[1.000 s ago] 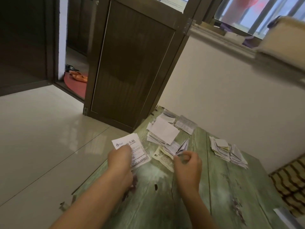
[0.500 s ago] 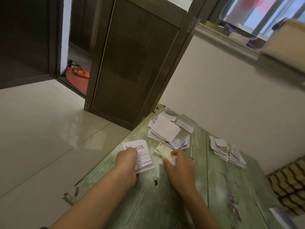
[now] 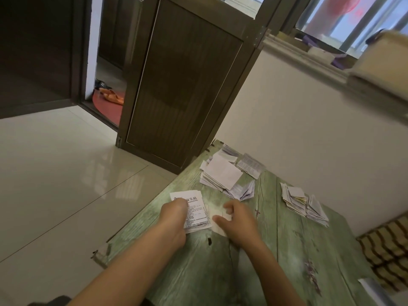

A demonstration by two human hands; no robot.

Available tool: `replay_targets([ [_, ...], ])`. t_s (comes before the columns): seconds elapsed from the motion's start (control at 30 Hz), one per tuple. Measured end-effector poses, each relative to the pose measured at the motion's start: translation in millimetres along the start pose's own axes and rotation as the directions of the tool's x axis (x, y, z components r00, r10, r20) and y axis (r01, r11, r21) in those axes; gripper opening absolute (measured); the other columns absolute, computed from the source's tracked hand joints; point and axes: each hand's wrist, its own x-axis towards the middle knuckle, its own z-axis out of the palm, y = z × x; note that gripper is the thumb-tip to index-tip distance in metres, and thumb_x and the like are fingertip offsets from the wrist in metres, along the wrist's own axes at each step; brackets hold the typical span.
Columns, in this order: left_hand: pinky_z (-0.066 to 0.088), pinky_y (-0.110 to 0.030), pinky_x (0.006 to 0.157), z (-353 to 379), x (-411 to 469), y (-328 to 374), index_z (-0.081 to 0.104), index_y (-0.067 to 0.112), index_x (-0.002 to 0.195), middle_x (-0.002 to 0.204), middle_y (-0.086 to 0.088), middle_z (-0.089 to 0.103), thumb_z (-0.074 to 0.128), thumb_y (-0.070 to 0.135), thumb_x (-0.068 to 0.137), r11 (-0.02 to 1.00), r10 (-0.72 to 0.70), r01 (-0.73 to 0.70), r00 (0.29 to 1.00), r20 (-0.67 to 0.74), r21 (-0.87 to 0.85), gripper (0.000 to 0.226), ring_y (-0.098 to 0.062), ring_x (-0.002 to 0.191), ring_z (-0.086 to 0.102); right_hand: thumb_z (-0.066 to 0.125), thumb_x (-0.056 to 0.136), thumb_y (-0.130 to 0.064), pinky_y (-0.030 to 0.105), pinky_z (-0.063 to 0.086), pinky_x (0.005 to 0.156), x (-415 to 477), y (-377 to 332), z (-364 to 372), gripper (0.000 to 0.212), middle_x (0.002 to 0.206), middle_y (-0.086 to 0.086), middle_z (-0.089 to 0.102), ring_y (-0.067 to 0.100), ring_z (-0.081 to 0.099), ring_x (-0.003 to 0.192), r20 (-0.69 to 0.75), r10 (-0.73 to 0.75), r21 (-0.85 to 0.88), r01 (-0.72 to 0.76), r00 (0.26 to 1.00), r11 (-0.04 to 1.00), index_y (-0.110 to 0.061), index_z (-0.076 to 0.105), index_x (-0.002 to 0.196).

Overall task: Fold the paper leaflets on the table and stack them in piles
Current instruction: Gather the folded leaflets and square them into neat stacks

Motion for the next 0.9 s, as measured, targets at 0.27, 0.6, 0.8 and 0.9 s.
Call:
replay_targets([
  [0.27,0.044,-0.026,0.054,7.7,-8.0,-5.0,0.051,0.010,0.078,0.074,-0.007,0.060,0.038,0.008,0.098,0.976,0.125,-0.136,0.989,0.074,0.172,0.024,-0.018,0.063,0.058,0.056,0.088,-0.010,0.016,0.033,0.051,-13.1,-10.9,-1.2,0.012,0.069,-0.003,0.051,0.006,0.044,0.059,0.143,0.069,0.271,-0.107,0.987,0.957,-0.016,0.056,0.078],
  [0.6,0.051,-0.025,0.059,15.5,-8.6,-6.4,0.052,0.007,0.110,0.086,-0.004,0.063,0.039,0.017,0.100,0.967,0.231,-0.239,0.968,0.095,0.088,0.019,-0.015,0.070,0.061,0.049,0.096,-0.012,0.042,0.055,0.080,-33.7,-48.7,-1.8,0.018,0.096,0.017,0.071,0.029,0.069,0.090,0.191,0.211,0.961,-0.226,0.959,0.156,-0.002,0.060,0.105],
  [0.8,0.049,-0.016,0.044,16.6,-6.1,-12.2,0.027,0.018,0.113,0.102,-0.005,0.055,0.041,0.012,0.099,0.911,0.368,-0.375,0.927,0.073,0.173,0.021,-0.009,0.069,0.058,0.043,0.098,-0.010,0.025,0.055,0.062,-39.4,-56.8,-2.4,0.019,0.097,0.007,0.069,0.016,0.068,0.082,-0.048,0.230,0.887,-0.064,0.972,0.457,-0.014,0.057,0.111],
  [0.9,0.049,-0.019,0.048,19.2,-4.0,-17.1,0.028,0.017,0.124,0.108,-0.004,0.052,0.041,0.011,0.099,0.877,0.423,-0.429,0.903,0.075,0.216,0.029,-0.007,0.072,0.056,0.036,0.101,-0.020,0.014,0.051,0.059,-47.7,-60.4,2.6,0.025,0.103,-0.002,0.066,0.009,0.066,0.088,-0.212,0.069,0.758,0.120,0.975,0.641,-0.023,0.055,0.117],
])
